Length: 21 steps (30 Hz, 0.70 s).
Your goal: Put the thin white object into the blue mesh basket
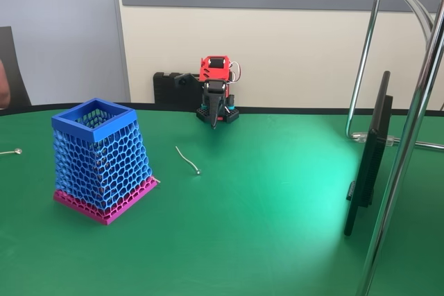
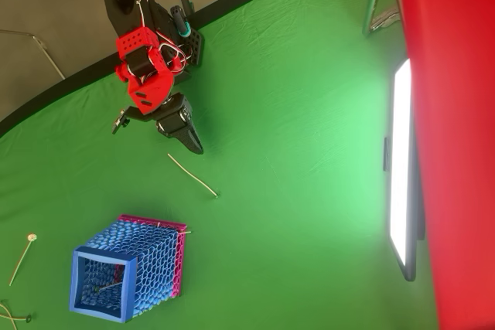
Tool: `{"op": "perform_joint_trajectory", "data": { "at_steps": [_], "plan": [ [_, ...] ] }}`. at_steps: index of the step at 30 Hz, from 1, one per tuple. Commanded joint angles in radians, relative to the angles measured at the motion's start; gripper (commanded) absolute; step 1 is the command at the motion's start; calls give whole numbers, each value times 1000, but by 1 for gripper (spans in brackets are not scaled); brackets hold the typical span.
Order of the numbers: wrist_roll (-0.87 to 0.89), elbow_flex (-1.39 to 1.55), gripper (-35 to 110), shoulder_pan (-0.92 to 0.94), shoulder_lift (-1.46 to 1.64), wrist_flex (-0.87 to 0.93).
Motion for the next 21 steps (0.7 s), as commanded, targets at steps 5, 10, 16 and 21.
{"op": "perform_joint_trajectory", "data": {
  "at_steps": [5,10,16,21],
  "plan": [
    [-57,-112,1,18,-221,-173],
    [-163,-232,1,32,-439,-261],
    [-265,-362,1,32,-597,-255],
    [-451,-485,1,18,-729,-195]
  ]
}}
